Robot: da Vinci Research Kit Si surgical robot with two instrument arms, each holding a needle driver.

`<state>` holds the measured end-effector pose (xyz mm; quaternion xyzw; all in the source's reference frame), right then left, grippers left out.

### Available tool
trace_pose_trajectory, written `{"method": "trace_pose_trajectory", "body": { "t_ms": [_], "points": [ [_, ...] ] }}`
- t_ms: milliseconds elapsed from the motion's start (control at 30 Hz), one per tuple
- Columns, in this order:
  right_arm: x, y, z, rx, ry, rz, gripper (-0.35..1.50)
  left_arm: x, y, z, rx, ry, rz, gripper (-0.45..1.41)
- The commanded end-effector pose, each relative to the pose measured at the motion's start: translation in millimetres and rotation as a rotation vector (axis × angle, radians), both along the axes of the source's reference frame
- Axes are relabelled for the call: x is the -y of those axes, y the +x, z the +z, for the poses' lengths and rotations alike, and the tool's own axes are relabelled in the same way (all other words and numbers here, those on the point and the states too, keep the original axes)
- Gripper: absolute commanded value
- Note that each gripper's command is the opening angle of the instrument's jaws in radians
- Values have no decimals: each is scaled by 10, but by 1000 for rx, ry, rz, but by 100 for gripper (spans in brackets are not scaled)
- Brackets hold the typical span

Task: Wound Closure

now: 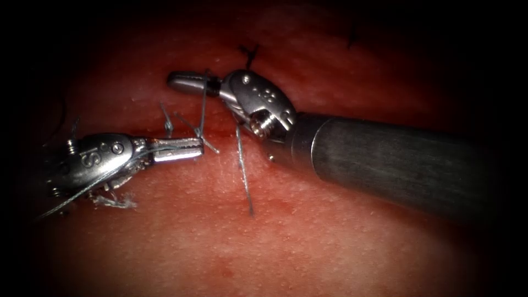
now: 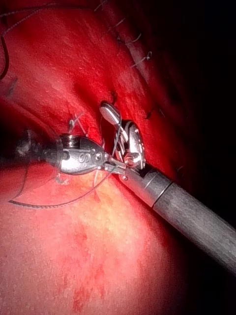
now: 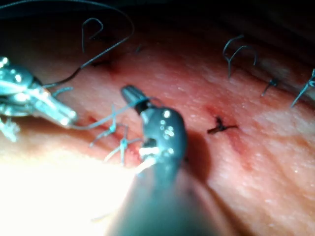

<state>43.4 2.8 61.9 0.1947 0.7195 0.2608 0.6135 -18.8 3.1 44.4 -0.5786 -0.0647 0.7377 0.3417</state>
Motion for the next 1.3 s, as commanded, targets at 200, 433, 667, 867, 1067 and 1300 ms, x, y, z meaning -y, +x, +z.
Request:
{"method": "trace_pose_trajectory", "body": {
  "t_ms": [200, 433, 667, 867, 1067, 1300],
  "points": [
    [-2, 0, -4, -78, -5, -3, -35, 1, -7, 27, -39, 35, -20, -45],
    [6, -24, -20, -174, 1, -50, -35, -4, 4, 77, -93, 33, -7, -45],
    [14, -33, -27, -176, -52, -195, -35, -21, 3, 103, -110, 31, 10, -45],
    [21, -45, -29, -155, -140, -432, -35, -35, -3, 111, -108, 38, 25, -45],
    [24, -49, -32, -112, -224, -684, -25, -40, -11, 116, -106, 37, 41, -45],
    [33, -41, -35, -8, -372, -1010, 41, -34, -29, 113, -91, 33, 67, -45]
  ]
}}
